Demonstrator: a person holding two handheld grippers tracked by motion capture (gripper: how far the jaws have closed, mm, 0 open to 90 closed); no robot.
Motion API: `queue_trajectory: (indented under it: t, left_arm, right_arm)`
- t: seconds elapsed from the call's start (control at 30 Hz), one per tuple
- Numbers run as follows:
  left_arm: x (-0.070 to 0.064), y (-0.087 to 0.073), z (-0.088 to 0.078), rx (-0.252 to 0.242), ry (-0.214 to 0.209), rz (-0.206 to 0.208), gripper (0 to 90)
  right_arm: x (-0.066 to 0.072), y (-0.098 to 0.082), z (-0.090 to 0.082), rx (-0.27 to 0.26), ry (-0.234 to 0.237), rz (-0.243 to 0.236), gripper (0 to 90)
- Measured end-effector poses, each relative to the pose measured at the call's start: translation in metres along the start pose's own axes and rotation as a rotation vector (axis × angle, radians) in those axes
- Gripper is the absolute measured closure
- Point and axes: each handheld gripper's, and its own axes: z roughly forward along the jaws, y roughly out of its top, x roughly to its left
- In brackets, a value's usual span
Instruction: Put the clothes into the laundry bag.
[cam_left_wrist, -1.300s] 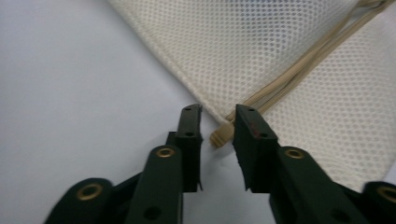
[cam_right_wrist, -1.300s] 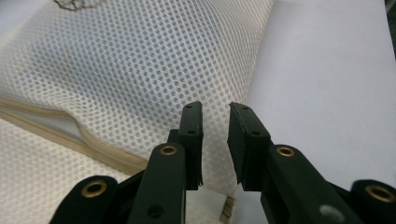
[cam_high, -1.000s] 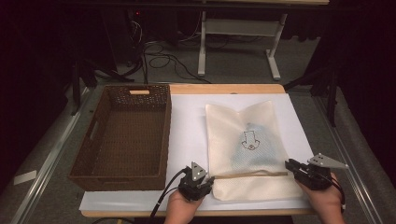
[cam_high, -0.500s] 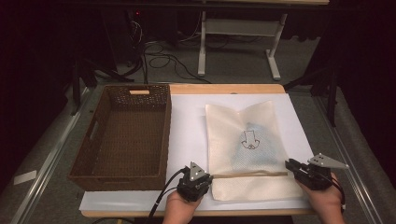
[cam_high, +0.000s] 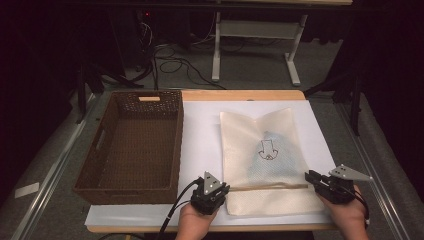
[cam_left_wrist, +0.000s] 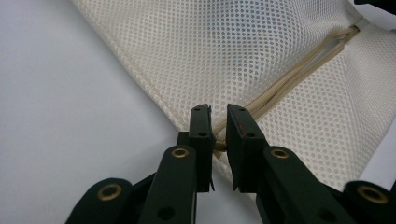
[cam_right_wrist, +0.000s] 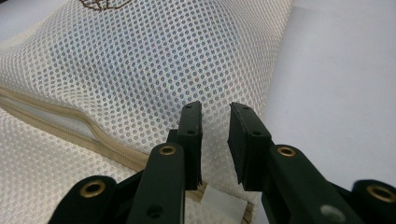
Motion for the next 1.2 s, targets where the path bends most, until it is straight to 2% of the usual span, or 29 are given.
queue_trajectory:
  t: [0.27,0.43,0.53,0.63,0.67,0.7,0.83,0.87,0.93,1.1,1.2]
  left_arm:
    - [-0.006,0.004,0.009,-0.026,0.007,0.032,80.3]
    - [-0.013,0.004,0.025,-0.006,-0.002,0.067,80.2]
    - [-0.016,0.003,0.029,0.003,-0.008,0.083,74.3]
    - [-0.017,0.005,0.025,-0.021,-0.015,0.075,68.2]
    - [-0.015,0.008,0.020,-0.039,-0.015,0.065,68.2]
    - [-0.013,0.009,0.012,-0.060,-0.012,0.049,64.6]
    - [-0.006,0.008,0.004,-0.068,0.006,0.031,59.1]
    - [-0.003,0.005,0.003,-0.062,0.011,0.005,59.1]
    - [-0.001,0.002,0.003,-0.045,0.018,-0.010,57.3]
    - [-0.006,-0.008,0.004,0.015,0.033,0.008,53.6]
    - [-0.006,-0.013,0.004,0.040,0.041,0.001,53.7]
  right_arm:
    - [0.001,-0.002,-0.005,-0.009,-0.006,-0.013,74.9]
    - [0.000,-0.004,-0.006,-0.011,-0.013,-0.010,74.8]
    - [-0.001,-0.005,-0.009,-0.013,-0.018,-0.003,74.6]
    - [-0.002,-0.006,-0.010,-0.018,-0.020,0.000,74.4]
    - [-0.002,-0.006,-0.010,-0.019,-0.021,0.001,74.3]
    - [-0.002,-0.006,-0.011,-0.024,-0.020,0.006,74.2]
    - [-0.001,-0.005,-0.011,-0.033,-0.016,-0.006,74.0]
    - [0.000,-0.004,-0.010,-0.036,-0.015,-0.008,73.9]
    - [0.001,-0.001,-0.009,-0.047,-0.011,-0.012,73.7]
    - [0.007,0.006,-0.006,-0.061,0.015,-0.021,73.6]
    - [0.010,0.010,-0.001,-0.070,0.035,-0.035,73.5]
